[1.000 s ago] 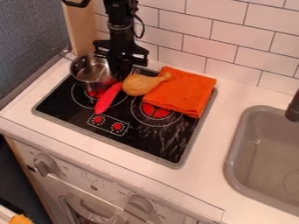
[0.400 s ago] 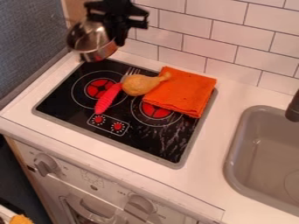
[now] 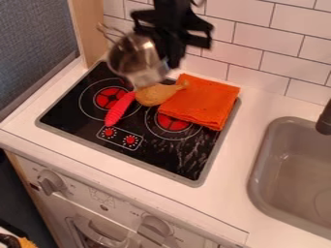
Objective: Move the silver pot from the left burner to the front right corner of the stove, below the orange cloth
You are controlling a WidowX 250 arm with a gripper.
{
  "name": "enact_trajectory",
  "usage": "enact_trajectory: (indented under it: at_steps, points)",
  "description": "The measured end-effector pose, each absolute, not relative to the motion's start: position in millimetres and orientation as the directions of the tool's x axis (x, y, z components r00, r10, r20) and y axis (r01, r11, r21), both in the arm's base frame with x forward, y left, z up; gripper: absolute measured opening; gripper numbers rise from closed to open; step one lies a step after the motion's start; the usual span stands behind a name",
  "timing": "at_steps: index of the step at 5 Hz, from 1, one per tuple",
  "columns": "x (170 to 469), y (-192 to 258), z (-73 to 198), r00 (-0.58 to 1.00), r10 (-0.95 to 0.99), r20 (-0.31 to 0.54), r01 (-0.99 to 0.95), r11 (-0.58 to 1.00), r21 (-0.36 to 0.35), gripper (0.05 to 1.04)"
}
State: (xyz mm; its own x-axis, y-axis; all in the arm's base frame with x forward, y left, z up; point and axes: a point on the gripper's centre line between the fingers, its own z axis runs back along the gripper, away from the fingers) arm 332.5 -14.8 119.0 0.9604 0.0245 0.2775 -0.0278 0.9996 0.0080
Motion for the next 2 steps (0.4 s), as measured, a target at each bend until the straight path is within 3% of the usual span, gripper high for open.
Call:
enact_trajectory:
  at_steps: [2]
  points:
    - [278, -70, 83, 0.971, 0.134, 0.197, -0.125, 0.99, -0.058, 0.085]
